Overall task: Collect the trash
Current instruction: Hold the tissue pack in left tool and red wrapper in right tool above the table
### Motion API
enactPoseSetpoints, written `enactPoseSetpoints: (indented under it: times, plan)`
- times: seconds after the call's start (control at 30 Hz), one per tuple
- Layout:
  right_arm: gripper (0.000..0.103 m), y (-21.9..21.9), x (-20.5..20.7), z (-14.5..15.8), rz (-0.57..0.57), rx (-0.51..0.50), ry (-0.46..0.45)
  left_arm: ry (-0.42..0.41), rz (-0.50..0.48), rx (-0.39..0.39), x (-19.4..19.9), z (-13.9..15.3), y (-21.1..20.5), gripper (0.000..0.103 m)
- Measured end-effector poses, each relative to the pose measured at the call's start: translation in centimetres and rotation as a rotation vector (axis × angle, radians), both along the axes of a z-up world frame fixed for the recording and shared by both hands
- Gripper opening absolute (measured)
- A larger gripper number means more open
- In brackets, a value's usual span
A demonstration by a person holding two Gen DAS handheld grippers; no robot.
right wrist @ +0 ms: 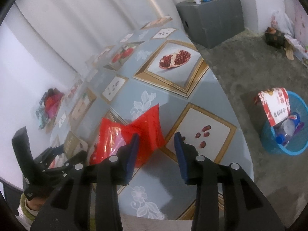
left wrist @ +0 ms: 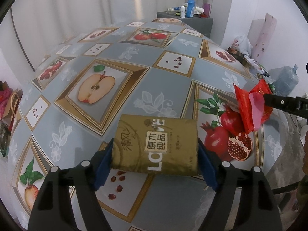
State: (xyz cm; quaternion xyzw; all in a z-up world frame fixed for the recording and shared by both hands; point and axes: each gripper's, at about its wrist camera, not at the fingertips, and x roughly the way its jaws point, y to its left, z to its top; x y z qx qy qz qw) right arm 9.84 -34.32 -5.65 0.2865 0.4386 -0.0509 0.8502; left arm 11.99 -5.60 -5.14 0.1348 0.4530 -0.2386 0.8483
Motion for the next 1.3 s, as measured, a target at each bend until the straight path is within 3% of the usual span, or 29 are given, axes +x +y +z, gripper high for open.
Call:
enactPoseSetpoints:
  times: [0.43,1.3]
  plan:
    - [0.008,0.4,0.3,0.1,0.020,-0.031,0.004,-0.014,-0.003,0.010,-0.2,0.2,-0.2,0.075]
    - [0.004,0.1,0.1,1.0,0.008,-0.040,-0.019,-0.036,-0.007,0.023,-0.5,0.6,-0.3,0.074]
